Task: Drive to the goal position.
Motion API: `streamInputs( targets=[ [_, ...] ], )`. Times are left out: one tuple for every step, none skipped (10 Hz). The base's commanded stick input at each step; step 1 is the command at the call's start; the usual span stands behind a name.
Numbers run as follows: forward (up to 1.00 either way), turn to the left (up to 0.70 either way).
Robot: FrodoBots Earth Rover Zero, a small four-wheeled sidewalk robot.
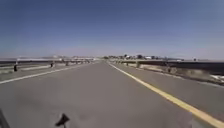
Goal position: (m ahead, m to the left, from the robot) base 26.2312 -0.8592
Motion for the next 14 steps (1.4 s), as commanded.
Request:
streamInputs(
  targets=[
    [1.00,0.00],
    [1.00,0.00],
    [1.00,0.00],
    [1.00,0.00],
    [1.00,0.00],
    [1.00,0.00],
    [1.00,0.00],
    [1.00,0.00],
    [1.00,0.00],
    [1.00,0.00],
    [1.00,0.00],
    [1.00,0.00],
    [1.00,0.00],
    [1.00,0.00]
  ],
)
